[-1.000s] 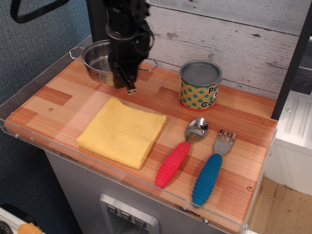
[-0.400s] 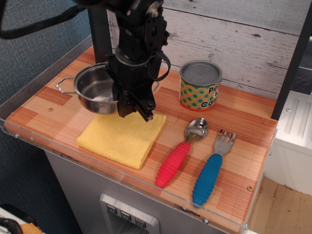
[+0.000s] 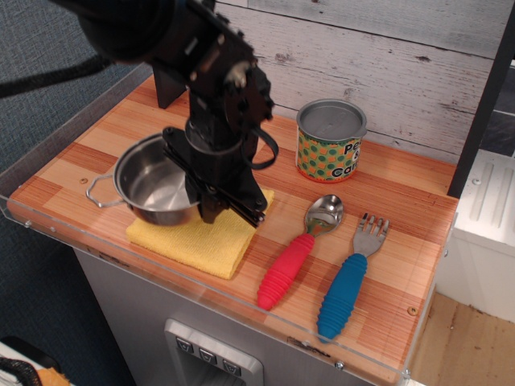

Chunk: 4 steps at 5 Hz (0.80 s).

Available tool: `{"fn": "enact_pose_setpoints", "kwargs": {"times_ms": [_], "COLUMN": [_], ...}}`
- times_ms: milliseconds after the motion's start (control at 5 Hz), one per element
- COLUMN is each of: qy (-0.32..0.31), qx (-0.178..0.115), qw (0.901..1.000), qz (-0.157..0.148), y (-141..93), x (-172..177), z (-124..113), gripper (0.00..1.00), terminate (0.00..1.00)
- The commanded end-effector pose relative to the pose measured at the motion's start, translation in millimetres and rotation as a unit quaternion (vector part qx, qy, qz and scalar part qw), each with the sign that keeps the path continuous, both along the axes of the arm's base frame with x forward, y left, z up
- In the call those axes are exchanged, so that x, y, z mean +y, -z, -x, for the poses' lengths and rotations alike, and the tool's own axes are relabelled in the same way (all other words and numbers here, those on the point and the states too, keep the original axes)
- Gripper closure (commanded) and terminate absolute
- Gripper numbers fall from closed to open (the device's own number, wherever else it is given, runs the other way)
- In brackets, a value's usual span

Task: Put the silver pan on the yellow rag.

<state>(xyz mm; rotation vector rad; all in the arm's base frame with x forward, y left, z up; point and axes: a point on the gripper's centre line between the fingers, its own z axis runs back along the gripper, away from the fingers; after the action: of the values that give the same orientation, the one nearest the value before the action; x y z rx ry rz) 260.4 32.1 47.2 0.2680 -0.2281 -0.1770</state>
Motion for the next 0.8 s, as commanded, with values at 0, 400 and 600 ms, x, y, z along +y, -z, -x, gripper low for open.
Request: {"fn": "enact_pose_setpoints", "kwargs": {"times_ms": [0,400,600], "qy": [-0.004,0.001,0.002], "qx": [-0.018,0.001,0.014], "qw": [0.9998,1.0,0.9999], "qz": [0.005,0.005,0.01], "y": [3,15,23], "x": [-7,-18,-17], "z": [-20,-27,-28], "gripper": [1.0,1.0,1.0], "terminate": [0.0,0.0,0.0]}}
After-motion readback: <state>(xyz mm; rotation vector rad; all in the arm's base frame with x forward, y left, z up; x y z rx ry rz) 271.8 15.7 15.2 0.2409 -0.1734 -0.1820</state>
